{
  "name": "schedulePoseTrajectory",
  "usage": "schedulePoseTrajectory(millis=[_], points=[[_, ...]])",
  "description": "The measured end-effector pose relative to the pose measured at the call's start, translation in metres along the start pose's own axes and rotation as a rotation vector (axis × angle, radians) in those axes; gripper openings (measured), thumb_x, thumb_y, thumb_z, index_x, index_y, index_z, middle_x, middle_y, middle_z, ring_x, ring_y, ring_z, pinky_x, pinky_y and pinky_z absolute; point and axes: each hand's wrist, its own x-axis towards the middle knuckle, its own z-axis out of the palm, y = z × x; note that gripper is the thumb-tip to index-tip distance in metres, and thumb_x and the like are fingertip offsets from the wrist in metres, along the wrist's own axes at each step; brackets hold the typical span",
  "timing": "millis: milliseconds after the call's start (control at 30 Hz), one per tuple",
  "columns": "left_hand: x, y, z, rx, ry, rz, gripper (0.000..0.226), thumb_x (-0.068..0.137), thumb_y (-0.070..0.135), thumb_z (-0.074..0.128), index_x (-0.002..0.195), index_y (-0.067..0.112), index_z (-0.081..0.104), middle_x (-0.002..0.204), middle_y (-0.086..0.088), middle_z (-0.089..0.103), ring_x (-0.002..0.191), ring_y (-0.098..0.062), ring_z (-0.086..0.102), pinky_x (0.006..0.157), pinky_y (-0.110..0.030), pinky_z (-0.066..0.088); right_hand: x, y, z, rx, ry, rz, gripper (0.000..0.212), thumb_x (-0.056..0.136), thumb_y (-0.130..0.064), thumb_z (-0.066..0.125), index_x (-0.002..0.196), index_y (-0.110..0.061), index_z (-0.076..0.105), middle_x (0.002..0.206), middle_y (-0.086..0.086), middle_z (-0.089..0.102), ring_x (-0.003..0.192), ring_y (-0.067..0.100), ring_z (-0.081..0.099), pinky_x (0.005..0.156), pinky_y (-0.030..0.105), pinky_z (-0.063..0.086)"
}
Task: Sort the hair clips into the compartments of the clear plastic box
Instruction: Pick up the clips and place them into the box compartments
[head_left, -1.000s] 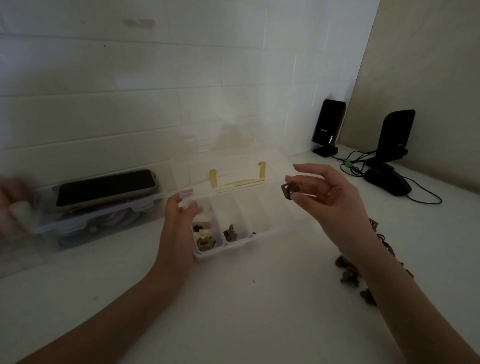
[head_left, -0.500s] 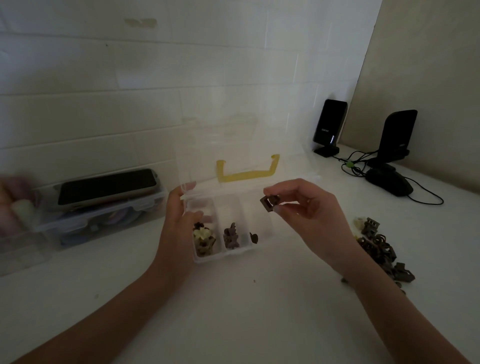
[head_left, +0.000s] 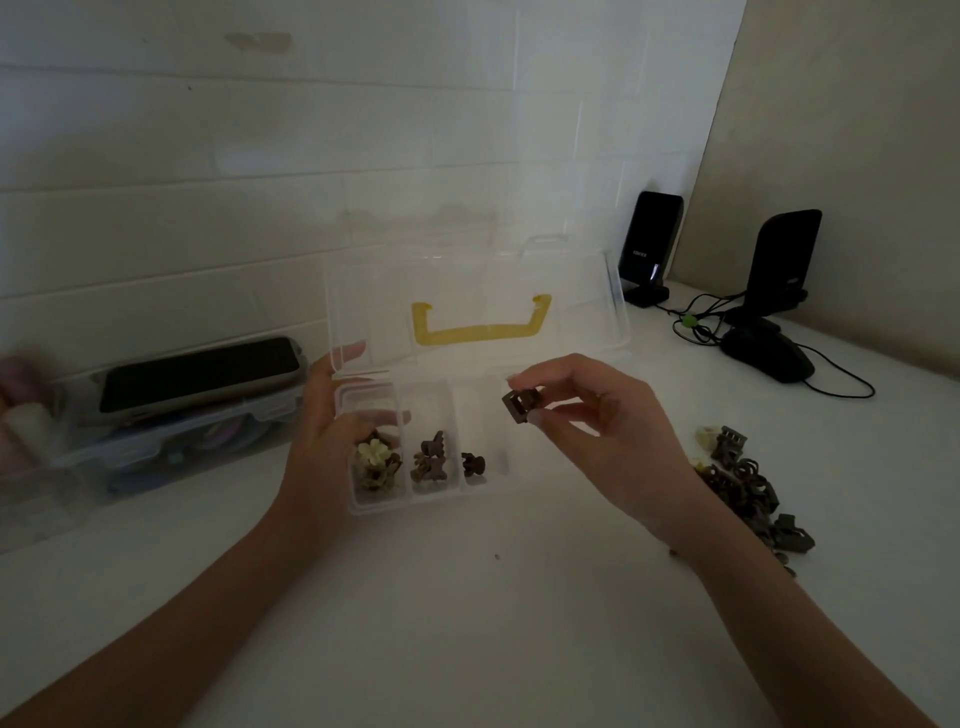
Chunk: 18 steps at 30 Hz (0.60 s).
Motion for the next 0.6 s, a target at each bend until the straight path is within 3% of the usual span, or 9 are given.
schedulePoseTrajectory(millis=[133, 233, 333, 400, 500, 600], points=[[0.001, 0.0, 0.0, -0.012, 0.011, -0.004, 0.065, 0.079, -0.009, 0.051, 0.115, 0.044, 0.053, 0.107, 0.011, 0.067, 0.095, -0.016, 0.067, 0.077, -0.045, 0.057, -0.001, 0.003, -0.007, -0.207, 0.096, -0.029, 0.028, 0.081, -0.004, 0.065, 0.098, -0.025, 0.067, 0.092, -0.02, 0.066, 0.087, 0.008, 0.061, 0.078, 0.017, 0.048], [0.0, 0.002, 0.001, -0.016, -0.001, 0.005, 0.057, 0.074, 0.004, 0.052, 0.114, 0.045, 0.053, 0.107, 0.009, 0.066, 0.095, -0.02, 0.067, 0.078, -0.045, 0.056, -0.002, 0.008, -0.007, -0.429, 0.073, -0.037, 0.033, 0.08, -0.006, 0.066, 0.101, -0.031, 0.064, 0.098, -0.028, 0.06, 0.094, 0.002, 0.053, 0.082, 0.006, 0.035], [-0.001, 0.004, 0.002, -0.02, 0.004, -0.01, 0.054, 0.066, 0.016, 0.06, 0.111, 0.046, 0.054, 0.106, 0.009, 0.066, 0.098, -0.023, 0.066, 0.08, -0.047, 0.055, 0.0, 0.011, -0.011, -0.489, 0.102, -0.02, 0.032, 0.081, -0.008, 0.067, 0.104, -0.03, 0.063, 0.108, -0.018, 0.056, 0.095, 0.002, 0.051, 0.082, 0.003, 0.033], [0.0, 0.005, 0.002, -0.029, 0.015, -0.012, 0.057, 0.056, 0.025, 0.063, 0.109, 0.046, 0.055, 0.108, 0.008, 0.064, 0.105, -0.031, 0.062, 0.085, -0.051, 0.052, 0.002, 0.011, -0.021, -0.488, 0.191, 0.022, 0.031, 0.083, -0.007, 0.065, 0.101, -0.031, 0.062, 0.102, -0.014, 0.058, 0.087, 0.0, 0.054, 0.075, 0.003, 0.036], [0.001, 0.003, 0.003, -0.053, 0.023, -0.027, 0.058, 0.054, 0.027, 0.063, 0.109, 0.045, 0.055, 0.11, 0.005, 0.063, 0.108, -0.034, 0.06, 0.087, -0.054, 0.051, 0.003, 0.016, -0.041, -0.578, 0.307, 0.167, 0.028, 0.086, -0.004, 0.058, 0.097, -0.03, 0.062, 0.087, -0.012, 0.062, 0.074, 0.003, 0.055, 0.067, 0.017, 0.045], [0.003, 0.001, 0.002, -0.029, 0.048, -0.036, 0.055, 0.064, 0.014, 0.061, 0.108, 0.047, 0.055, 0.117, 0.002, 0.06, 0.112, -0.032, 0.057, 0.091, -0.058, 0.048, 0.001, 0.021, -0.053, -0.739, 0.335, 0.306, 0.026, 0.089, -0.005, 0.052, 0.097, -0.026, 0.064, 0.095, -0.005, 0.063, 0.076, 0.012, 0.055, 0.068, 0.033, 0.049]])
